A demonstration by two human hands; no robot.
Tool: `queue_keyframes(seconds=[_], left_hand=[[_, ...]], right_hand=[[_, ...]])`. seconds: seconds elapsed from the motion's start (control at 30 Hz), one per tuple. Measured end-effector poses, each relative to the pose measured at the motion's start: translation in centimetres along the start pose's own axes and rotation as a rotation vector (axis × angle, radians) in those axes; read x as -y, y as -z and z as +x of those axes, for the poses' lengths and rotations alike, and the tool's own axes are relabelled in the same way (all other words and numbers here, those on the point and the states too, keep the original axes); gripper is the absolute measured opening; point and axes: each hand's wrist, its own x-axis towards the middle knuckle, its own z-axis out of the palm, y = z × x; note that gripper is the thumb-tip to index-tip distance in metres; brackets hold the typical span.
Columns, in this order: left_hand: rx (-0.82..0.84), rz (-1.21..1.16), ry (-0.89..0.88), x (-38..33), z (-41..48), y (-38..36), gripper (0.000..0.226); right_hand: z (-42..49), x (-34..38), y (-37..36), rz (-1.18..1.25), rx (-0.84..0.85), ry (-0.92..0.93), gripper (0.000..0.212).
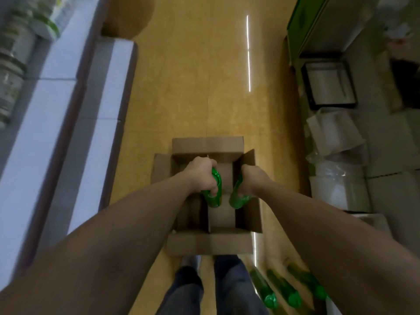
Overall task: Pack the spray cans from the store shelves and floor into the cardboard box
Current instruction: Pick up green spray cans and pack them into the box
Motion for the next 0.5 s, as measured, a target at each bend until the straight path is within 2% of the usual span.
queue_keyframes(seconds=[0.17, 0.33, 0.5], left_hand=[[0.037, -0.006, 0.017, 1.8, 4.0, -5.0, 0.085], [0.034, 0.013, -0.021, 3.6, 8.2, -9.8, 0.068], [0.043, -0.007, -0.009, 5.1, 11.8, -14.4, 0.066]], right_hand=[[4.5, -3.2, -5.7, 0.072, -0.031, -0.037, 0.056], [8.7, -5.1, -10.4, 0.12, -0.061, -0.059, 0.055], [11.6, -7.2, -15.3, 0.162, -0.099, -0.052, 0.061]])
